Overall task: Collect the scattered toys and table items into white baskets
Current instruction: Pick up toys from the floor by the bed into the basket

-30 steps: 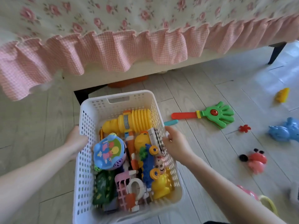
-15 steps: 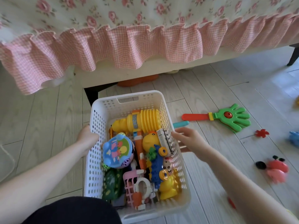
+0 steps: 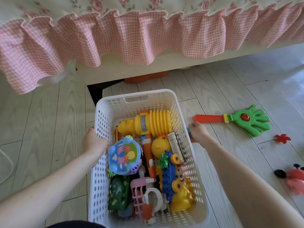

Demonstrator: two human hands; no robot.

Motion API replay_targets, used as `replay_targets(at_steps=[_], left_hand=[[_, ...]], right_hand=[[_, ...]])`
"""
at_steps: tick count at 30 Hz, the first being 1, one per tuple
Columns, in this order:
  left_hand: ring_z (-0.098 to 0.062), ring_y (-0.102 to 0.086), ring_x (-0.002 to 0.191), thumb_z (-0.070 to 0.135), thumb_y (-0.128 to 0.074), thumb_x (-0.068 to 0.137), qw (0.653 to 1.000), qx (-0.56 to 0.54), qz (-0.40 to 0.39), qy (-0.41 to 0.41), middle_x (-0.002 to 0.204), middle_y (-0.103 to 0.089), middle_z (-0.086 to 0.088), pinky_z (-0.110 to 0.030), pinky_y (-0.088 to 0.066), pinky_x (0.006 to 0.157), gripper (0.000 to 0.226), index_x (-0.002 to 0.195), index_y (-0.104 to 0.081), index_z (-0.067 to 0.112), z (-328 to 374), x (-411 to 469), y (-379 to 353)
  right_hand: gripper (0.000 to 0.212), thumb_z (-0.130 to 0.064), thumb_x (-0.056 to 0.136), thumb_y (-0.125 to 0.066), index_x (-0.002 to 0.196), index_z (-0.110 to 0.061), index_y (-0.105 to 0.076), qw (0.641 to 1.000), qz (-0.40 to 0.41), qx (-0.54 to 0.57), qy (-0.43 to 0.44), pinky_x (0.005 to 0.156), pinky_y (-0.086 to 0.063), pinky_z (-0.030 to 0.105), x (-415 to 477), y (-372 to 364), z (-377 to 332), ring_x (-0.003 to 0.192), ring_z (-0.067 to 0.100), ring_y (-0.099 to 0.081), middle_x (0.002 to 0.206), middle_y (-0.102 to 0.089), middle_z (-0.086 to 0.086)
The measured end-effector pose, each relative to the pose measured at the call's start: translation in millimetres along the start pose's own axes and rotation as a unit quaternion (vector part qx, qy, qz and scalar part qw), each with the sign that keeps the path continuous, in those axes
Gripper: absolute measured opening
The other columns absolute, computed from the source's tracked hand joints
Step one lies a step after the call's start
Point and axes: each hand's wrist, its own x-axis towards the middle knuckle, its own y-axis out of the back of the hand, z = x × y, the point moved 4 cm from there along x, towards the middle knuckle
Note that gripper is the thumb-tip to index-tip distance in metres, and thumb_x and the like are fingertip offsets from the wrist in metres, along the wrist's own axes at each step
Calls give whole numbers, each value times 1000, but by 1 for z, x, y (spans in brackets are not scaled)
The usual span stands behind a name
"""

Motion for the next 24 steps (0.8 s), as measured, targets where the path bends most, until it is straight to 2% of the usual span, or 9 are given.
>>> replay_targets(at_steps=[1, 5, 8, 11, 14, 18, 22, 24], left_hand=[[-23, -49, 66, -6, -44, 81, 1000, -1, 1, 0, 90, -55, -14, -26, -35, 48, 18, 98, -48, 1, 0, 0, 0], [-24, -49, 69, -5, -44, 82, 1000, -6, 0, -5, 93, -52, -13, -26, -34, 49, 17, 95, -44, 6, 3, -2, 1], [-30, -50, 80, -5, -43, 82, 1000, -17, -8, -4, 99, -53, -17, -29, -37, 55, 19, 98, -45, 5, 6, -4, 2], [-34, -53, 89, -3, -43, 83, 1000, -20, -10, -1, 108, -56, -20, -33, -41, 62, 24, 106, -48, 2, 7, -7, 4], [-34, -53, 91, -1, -42, 85, 999, -29, -14, 4, 111, -55, -22, -35, -40, 65, 24, 108, -47, 0, 8, -9, 4], [-39, -53, 102, -2, -45, 85, 999, -41, -31, 5, 117, -54, -23, -37, -43, 70, 28, 113, -45, 0, 10, -11, 4], [-38, -53, 104, -2, -44, 84, 998, -51, -42, 6, 119, -54, -21, -37, -44, 71, 31, 115, -45, 1, 8, -8, 6], [-38, -53, 105, -3, -44, 84, 998, -54, -45, 6, 120, -53, -21, -38, -45, 72, 32, 116, -45, 1, 8, -7, 5]], right_hand=[[29, -19, 98, -38, 117, -2, -52, 1000, 16, 17, -3, 39, -42, 22, 0, 1, 1, 66, 20, -55, 103, -59, 18], [16, -14, 92, -55, 106, -6, -52, 982, 68, 172, -27, 42, -51, 19, -15, 16, 3, 54, 14, -56, 77, -61, 6], [4, -10, 89, -55, 90, -10, -51, 964, 90, 249, -14, 43, -52, 20, -38, 36, -11, 51, 14, -56, 74, -61, 8], [14, -9, 88, -51, 77, -17, -48, 956, 117, 266, 46, 40, -48, 17, -73, 53, -32, 45, 11, -54, 70, -57, 6], [13, -9, 89, -54, 81, -19, -51, 967, 80, 200, 133, 43, -48, 17, -113, 53, -57, 49, 9, -55, 75, -60, 6], [13, -12, 88, -59, 82, -21, -51, 976, -60, 26, 205, 46, -49, 17, -158, 19, -75, 48, 2, -60, 72, -66, 4], [10, -19, 90, -58, 84, -23, -52, 946, -173, -137, 238, 47, -49, 14, -186, -39, -77, 49, 1, -60, 72, -64, -3], [6, -20, 91, -57, 94, -17, -54, 920, -224, -208, 247, 49, -50, 16, -193, -67, -73, 57, 9, -63, 77, -64, -1]])
